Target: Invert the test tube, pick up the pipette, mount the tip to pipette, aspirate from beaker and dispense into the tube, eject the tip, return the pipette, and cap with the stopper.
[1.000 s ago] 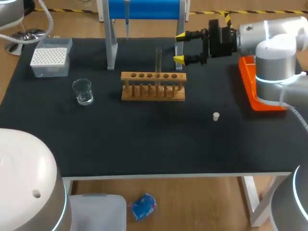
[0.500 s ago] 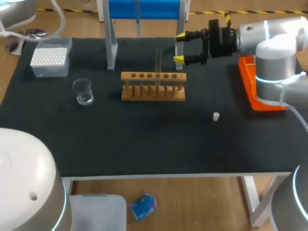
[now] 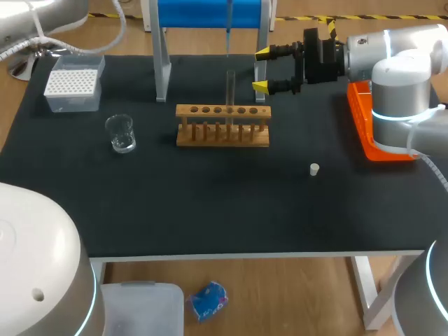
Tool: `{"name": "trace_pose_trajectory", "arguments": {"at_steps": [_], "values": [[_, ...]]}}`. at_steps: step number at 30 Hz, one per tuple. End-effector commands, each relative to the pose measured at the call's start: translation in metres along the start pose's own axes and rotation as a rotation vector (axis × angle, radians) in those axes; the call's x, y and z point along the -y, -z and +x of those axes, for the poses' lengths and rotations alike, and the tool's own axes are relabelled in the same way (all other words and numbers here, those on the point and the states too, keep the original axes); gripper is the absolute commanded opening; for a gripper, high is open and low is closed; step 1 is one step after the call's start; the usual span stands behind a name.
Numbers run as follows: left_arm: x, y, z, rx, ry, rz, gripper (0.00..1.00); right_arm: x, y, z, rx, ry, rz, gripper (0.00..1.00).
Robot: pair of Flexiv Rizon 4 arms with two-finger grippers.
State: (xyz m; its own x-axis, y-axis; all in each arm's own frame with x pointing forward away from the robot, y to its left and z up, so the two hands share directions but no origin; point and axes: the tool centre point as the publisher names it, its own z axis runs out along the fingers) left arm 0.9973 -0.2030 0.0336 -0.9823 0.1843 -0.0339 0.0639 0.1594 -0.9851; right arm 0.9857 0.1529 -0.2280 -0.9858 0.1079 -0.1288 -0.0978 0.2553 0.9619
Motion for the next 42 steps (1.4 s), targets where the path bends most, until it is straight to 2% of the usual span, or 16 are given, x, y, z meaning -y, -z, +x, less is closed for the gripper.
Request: {"name": "trace_pose_trajectory", "arguments": {"at_steps": [1, 32, 37, 42], "values": [[-0.003, 0.001, -0.005, -0.007, 0.005, 0.014, 0.0, 0.0, 0.0, 0.0, 0.0, 0.001, 0.0, 1.0], [-0.026, -0.006, -0.003, 0.006, 0.018, 0.034, 0.0, 0.0, 0.0, 0.0, 0.0, 0.001, 0.0, 1.0], [-0.017, -0.004, -0.002, 0.011, 0.015, 0.03, 0.0, 0.0, 0.0, 0.0, 0.0, 0.001, 0.0, 1.0], [-0.017, -0.004, -0.002, 0.011, 0.015, 0.03, 0.0, 0.0, 0.0, 0.0, 0.0, 0.001, 0.0, 1.0]]}}
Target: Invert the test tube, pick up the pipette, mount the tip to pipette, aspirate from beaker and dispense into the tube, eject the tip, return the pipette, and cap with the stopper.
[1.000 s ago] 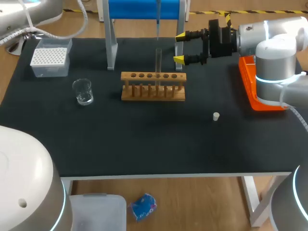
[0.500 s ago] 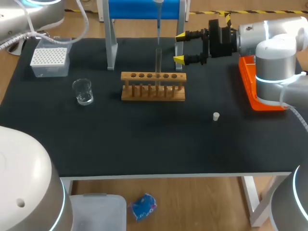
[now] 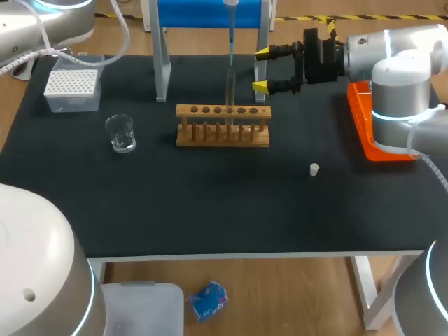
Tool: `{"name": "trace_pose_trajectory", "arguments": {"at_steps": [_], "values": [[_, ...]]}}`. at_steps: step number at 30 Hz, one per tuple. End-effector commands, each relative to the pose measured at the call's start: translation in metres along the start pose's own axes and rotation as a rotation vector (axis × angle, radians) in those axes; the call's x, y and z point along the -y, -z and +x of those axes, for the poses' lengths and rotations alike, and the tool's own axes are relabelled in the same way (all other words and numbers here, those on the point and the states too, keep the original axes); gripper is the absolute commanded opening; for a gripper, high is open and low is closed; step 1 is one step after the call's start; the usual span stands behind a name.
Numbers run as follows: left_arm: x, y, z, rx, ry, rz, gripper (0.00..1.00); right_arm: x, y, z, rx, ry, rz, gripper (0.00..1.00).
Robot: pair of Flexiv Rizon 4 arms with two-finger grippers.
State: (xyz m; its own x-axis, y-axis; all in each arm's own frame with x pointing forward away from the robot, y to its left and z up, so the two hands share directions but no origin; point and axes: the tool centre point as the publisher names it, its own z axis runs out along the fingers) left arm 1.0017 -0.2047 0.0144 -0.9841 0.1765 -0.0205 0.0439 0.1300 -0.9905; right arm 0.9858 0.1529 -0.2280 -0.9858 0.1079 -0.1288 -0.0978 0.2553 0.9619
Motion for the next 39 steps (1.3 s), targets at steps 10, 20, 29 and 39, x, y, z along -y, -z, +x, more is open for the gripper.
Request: {"name": "trace_pose_trajectory", "arguments": {"at_steps": [10, 20, 29, 39], "values": [[0.002, 0.0, 0.002, 0.005, 0.0, -0.003, 0.0, 0.0, 0.0, 0.0, 0.0, 0.001, 0.0, 1.0], [-0.002, -0.002, 0.003, 0.007, 0.004, 0.003, 0.0, 0.0, 0.0, 0.0, 0.0, 0.001, 0.0, 1.0], [-0.011, -0.004, 0.004, 0.013, 0.007, 0.023, 0.0, 0.0, 0.0, 0.0, 0.0, 0.001, 0.0, 1.0], [-0.018, -0.004, 0.005, 0.014, 0.016, 0.036, 0.0, 0.0, 0.0, 0.0, 0.0, 0.001, 0.0, 1.0]]}}
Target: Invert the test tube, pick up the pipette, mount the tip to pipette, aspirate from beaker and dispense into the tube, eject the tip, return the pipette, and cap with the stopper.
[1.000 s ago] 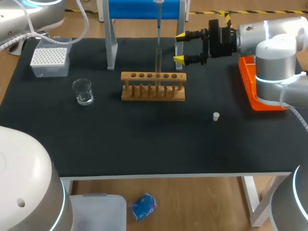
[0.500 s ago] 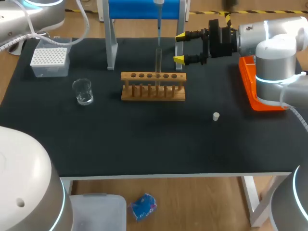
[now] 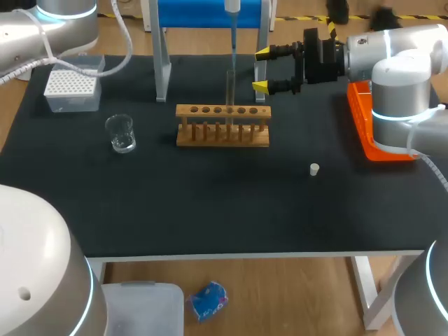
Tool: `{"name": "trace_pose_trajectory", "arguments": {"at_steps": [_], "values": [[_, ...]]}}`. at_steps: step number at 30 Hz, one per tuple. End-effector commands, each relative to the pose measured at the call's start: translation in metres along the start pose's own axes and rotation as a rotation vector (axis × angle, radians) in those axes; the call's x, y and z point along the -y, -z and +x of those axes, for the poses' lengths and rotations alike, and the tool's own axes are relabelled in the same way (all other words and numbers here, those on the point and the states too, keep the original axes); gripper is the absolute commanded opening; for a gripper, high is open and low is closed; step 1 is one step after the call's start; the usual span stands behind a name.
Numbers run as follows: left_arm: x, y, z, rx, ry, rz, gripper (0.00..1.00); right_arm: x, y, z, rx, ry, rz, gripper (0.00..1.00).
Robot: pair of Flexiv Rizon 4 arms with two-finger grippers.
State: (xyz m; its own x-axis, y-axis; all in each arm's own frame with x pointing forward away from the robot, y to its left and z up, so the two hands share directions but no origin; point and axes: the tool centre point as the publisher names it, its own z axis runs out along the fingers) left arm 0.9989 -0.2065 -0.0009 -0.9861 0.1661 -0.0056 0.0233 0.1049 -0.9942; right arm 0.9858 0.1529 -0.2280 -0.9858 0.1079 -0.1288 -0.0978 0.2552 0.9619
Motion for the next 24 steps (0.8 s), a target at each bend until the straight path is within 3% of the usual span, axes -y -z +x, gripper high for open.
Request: {"name": "trace_pose_trajectory", "arguments": {"at_steps": [1, 24], "values": [[-0.0036, 0.0002, 0.0028, 0.005, 0.001, 0.008, 0.0, 0.0004, 0.0, 0.0001, 0.0, 0.001, 0.0, 1.0], [-0.0135, 0.0059, 0.0029, 0.028, 0.018, -0.025, 0.0, 0.0004, 0.0, 0.0001, 0.0, 0.001, 0.0, 1.0]]}}
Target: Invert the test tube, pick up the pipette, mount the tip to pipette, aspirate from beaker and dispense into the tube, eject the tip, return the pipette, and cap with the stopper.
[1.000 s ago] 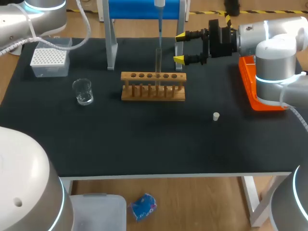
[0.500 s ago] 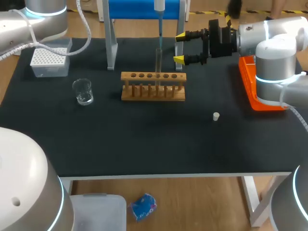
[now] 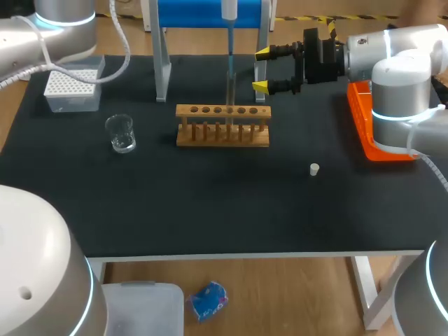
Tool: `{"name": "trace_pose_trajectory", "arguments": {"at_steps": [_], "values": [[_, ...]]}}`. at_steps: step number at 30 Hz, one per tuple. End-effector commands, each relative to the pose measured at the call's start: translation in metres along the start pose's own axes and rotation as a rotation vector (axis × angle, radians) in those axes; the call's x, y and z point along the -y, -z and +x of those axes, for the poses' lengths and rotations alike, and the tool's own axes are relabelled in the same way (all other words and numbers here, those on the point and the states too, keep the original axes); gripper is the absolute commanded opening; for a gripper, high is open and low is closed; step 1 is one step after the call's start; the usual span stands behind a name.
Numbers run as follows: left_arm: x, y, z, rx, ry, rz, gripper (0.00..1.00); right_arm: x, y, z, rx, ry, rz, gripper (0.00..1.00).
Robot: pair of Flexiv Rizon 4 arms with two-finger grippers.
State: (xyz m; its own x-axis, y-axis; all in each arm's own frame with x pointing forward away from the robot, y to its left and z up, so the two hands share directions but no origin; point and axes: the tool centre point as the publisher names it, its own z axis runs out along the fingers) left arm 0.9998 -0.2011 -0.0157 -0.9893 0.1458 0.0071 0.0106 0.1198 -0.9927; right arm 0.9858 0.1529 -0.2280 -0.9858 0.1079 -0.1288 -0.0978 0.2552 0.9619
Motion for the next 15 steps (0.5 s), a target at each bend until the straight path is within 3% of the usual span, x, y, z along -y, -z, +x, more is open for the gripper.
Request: {"name": "trace_pose_trajectory", "arguments": {"at_steps": [1, 15], "values": [[0.0015, 0.0024, 0.0028, 0.011, 0.006, -0.023, 0.0, 0.0004, 0.0, 0.0001, 0.0, 0.001, 0.0, 1.0], [-0.0008, 0.0032, -0.0035, 0.027, -0.013, -0.016, 0.0, 0.0004, 0.0, 0.0001, 0.0, 0.001, 0.0, 1.0]]}}
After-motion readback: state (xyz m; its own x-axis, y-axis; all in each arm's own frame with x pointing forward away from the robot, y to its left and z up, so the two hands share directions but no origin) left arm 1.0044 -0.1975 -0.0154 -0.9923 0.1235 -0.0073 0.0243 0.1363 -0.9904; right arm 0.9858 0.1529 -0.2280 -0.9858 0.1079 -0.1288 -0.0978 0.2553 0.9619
